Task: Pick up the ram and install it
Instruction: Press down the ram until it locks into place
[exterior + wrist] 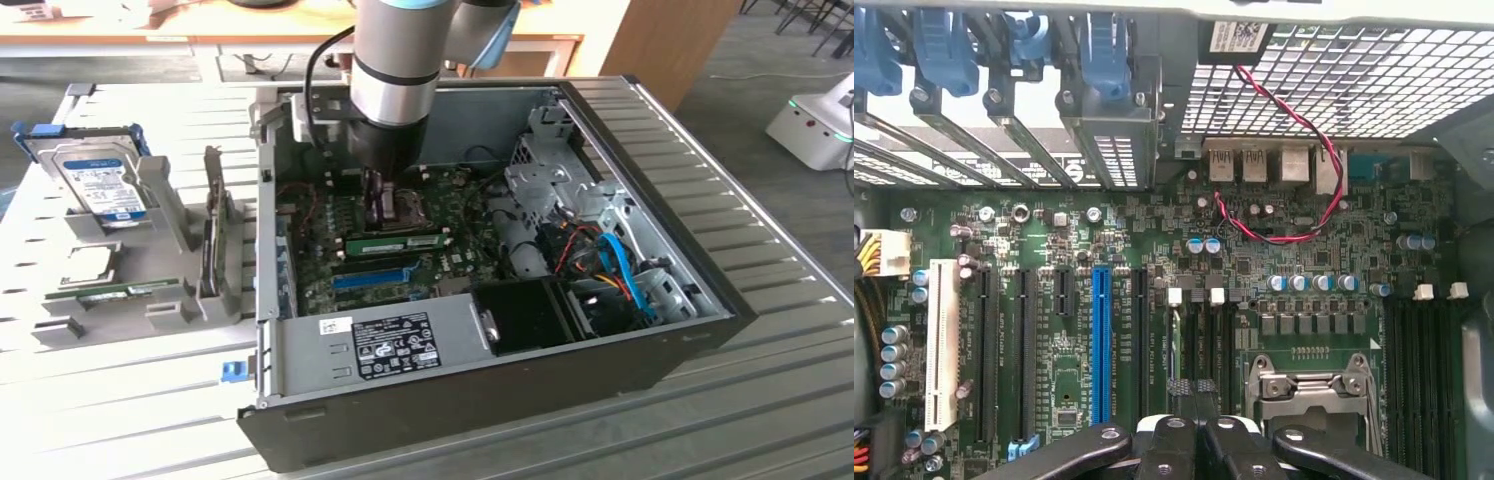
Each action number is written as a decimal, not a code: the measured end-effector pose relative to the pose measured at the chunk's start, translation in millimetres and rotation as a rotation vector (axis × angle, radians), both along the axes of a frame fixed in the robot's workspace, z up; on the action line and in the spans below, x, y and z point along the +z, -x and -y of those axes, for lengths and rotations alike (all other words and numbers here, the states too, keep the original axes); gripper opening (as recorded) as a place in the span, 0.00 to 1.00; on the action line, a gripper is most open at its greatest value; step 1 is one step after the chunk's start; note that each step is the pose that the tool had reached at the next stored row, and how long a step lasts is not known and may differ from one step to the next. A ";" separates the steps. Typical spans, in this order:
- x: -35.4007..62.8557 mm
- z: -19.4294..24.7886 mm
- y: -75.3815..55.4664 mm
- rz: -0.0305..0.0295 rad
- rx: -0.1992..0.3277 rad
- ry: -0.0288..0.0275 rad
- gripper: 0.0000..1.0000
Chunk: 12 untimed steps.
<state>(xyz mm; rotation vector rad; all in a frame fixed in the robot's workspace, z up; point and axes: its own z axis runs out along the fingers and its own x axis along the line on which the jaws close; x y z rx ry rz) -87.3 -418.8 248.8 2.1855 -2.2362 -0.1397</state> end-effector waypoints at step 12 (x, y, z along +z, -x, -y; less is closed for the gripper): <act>-4.4 0.2 -0.1 0.0000 0.000 0.0001 0.11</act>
